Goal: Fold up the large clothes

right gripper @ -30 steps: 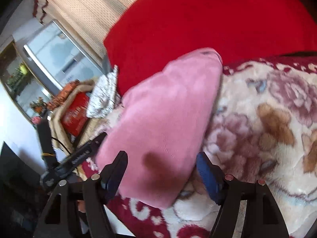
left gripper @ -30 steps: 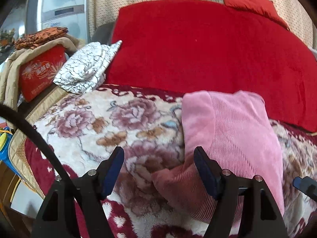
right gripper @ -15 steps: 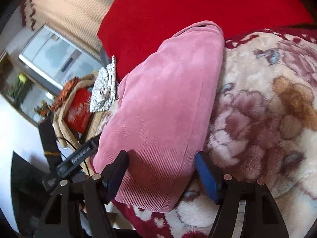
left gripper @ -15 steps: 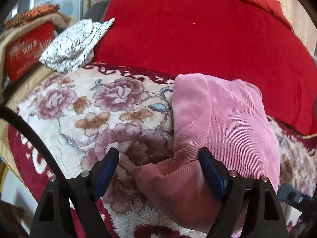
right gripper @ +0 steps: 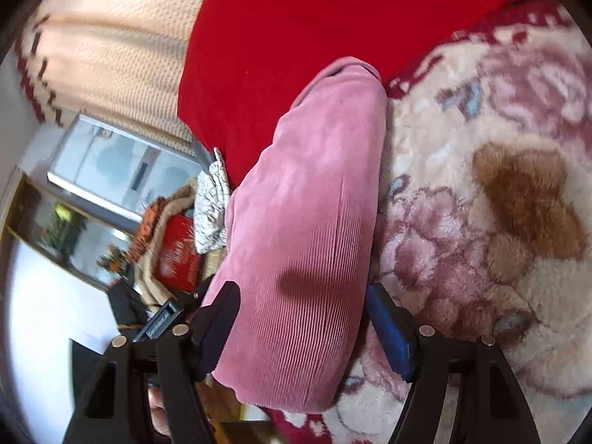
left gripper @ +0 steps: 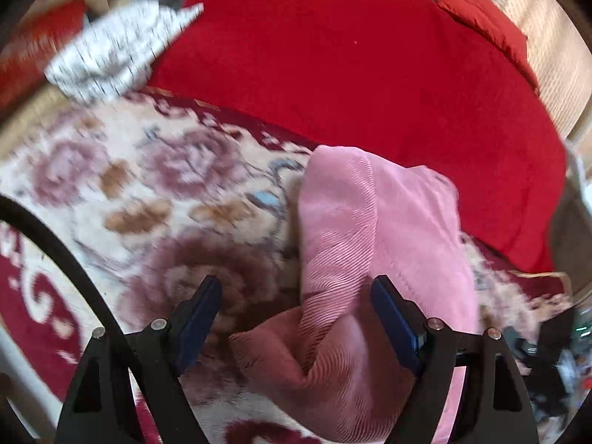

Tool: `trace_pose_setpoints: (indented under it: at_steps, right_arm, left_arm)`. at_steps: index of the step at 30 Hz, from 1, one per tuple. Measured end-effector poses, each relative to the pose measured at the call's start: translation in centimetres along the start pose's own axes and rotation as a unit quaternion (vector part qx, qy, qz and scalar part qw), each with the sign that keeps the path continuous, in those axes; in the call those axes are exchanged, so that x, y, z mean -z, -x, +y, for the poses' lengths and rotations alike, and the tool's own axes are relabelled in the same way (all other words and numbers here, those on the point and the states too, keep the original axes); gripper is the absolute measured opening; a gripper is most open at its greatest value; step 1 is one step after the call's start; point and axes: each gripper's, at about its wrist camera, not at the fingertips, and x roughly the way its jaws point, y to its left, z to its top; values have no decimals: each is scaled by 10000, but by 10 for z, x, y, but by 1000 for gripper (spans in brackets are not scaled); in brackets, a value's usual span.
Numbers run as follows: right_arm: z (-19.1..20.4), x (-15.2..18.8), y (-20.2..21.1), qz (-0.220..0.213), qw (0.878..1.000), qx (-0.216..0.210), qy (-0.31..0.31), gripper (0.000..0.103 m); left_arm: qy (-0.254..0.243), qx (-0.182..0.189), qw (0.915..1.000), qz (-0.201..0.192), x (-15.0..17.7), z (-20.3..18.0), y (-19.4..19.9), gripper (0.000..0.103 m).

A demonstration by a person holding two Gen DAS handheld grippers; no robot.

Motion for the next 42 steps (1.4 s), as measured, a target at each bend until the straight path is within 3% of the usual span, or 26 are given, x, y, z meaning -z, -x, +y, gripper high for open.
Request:
trace_pose_setpoints:
  at_steps: [3, 6, 8, 10, 14, 16, 20, 23, 25, 27, 30, 34, 41, 42]
  right_arm:
    - [-10, -7, -9, 24, 9993, -235, -299, 74]
    - [-7, -12, -24, 156, 9993, -227, -271, 75]
    - [-2, -14, -33, 192, 9996, -65, -179, 78]
    - [6, -14, -39, 108, 9999, 11, -71, 90]
    - [25, -6, -48, -76, 9987, 398, 322, 95]
    - [29, -3, -46, -128, 9980, 465, 415, 95]
    - [32, -3, -29, -279, 9975, 454, 454, 94]
    - [48, -3, -10, -656, 9927, 534, 857, 81]
    - [61, -2, -3, -750, 9876, 680, 1199, 50]
    - [70, 2, -8, -654, 9821, 904, 1519, 35]
    - [64, 7, -25, -353, 9813, 1094, 1544, 37]
    - [65, 11, -30, -290, 9732, 1338, 1848, 37]
    - [68, 7, -9, -452, 9801, 1067, 1611, 40]
    - [66, 7, -10, -414, 9812, 1036, 1576, 61]
  left_arm:
    - [103, 254, 9988, 395, 0, 9, -16, 83]
    - [257, 522, 9968, 554, 6, 18, -28, 88]
    - [331, 691, 9953, 599, 8, 22, -28, 88]
    - [313, 687, 9958, 510, 11, 24, -27, 89]
    - [-389, 17, 9992, 58, 15, 1, -11, 89]
    - [-874, -469, 9948, -231, 20, -18, -1, 89]
    - [-1338, -834, 9861, -530, 26, -37, 11, 89]
    - [-1468, -975, 9825, -595, 25, -39, 12, 89]
    - [-1467, -1022, 9820, -601, 26, -38, 13, 89]
    - [-1457, -1041, 9820, -606, 24, -39, 12, 89]
    - [-1488, -1136, 9804, -622, 24, -41, 11, 89]
    - [-1522, -1196, 9790, -641, 28, -45, 9, 89]
    - [-1559, -1241, 9779, -637, 29, -46, 8, 89]
    - [-1555, -1222, 9783, -617, 29, -46, 7, 89]
